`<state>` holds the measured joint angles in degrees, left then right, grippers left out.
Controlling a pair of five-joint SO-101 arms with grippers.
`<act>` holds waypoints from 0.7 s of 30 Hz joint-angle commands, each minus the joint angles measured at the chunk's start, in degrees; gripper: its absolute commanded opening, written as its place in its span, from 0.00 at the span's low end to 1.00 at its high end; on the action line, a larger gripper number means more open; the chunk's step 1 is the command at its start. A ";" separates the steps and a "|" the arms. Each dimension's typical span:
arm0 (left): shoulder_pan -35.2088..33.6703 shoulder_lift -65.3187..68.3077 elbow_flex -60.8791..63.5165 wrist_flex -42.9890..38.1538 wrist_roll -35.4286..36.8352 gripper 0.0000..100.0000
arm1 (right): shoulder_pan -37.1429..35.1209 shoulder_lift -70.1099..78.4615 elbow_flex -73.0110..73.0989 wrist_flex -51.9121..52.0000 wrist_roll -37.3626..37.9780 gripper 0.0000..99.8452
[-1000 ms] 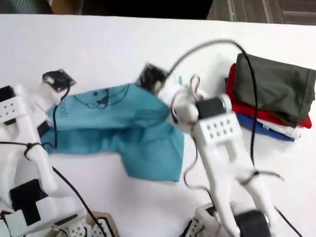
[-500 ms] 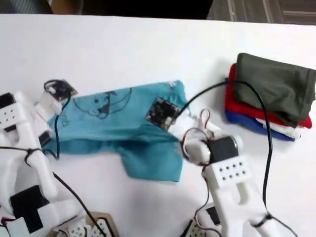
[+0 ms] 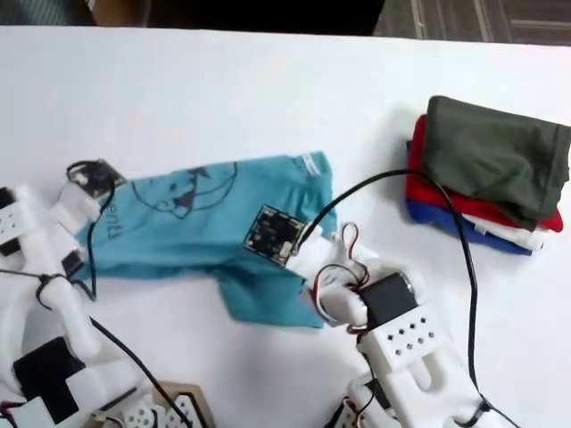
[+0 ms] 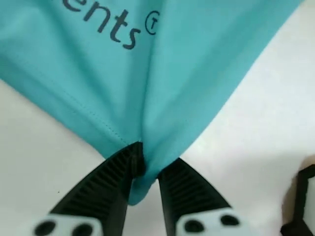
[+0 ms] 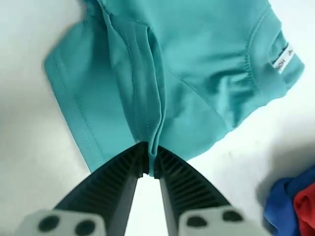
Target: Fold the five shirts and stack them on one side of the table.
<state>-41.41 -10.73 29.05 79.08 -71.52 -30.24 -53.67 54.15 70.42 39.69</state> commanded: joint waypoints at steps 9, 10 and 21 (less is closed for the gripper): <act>-0.62 -1.93 10.42 -13.01 -2.20 0.03 | -0.48 -1.45 -0.26 0.13 -0.44 0.02; -0.70 -1.93 10.59 -14.07 -1.41 0.03 | -0.48 -1.45 -0.26 0.13 -0.44 0.02; -4.75 -2.46 -4.79 -8.53 3.34 0.25 | -0.48 -1.89 -0.62 6.55 -0.26 0.25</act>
<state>-45.36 -10.73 31.78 67.30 -69.23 -30.42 -53.67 54.15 76.22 39.69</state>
